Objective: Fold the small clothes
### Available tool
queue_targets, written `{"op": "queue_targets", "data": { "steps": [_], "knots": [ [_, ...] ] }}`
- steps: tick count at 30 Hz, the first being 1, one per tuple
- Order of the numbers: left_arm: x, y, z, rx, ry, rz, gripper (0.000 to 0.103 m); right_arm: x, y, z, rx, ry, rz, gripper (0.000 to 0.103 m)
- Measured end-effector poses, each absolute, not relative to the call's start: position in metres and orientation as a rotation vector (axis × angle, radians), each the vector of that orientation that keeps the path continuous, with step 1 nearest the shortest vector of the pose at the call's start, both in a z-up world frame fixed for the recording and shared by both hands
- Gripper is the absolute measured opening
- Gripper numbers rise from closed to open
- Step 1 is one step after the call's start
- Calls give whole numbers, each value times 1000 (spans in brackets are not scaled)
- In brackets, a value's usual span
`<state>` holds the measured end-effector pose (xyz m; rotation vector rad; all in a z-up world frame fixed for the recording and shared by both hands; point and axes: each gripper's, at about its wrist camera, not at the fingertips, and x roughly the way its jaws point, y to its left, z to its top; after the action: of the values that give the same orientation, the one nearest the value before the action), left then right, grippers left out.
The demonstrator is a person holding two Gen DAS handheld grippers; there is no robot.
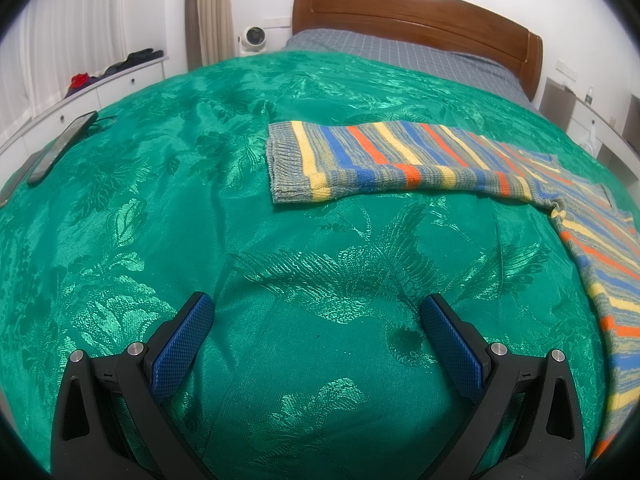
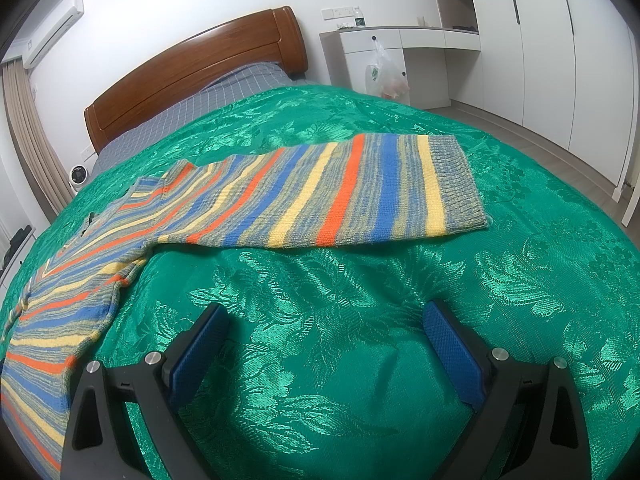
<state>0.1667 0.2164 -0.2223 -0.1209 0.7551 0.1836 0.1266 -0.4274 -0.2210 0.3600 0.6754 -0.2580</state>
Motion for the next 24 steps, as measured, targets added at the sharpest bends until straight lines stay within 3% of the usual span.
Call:
{"op": "queue_targets", "data": {
  "steps": [8,15,21,24],
  "knots": [
    [167,216,-222,-121,756,184,103,128,-427,-221,353,684,-264,97],
    [167,216,-222,-117,755,187,103,136,-428,-203,372,835,-222,101],
    [167,215,-222,-114,755,189,103,115,-505,-150,660,663,-148,101],
    [167,215,-222,-114,755,190,103,130,-546,-146,694,689,-164,98]
  ]
}}
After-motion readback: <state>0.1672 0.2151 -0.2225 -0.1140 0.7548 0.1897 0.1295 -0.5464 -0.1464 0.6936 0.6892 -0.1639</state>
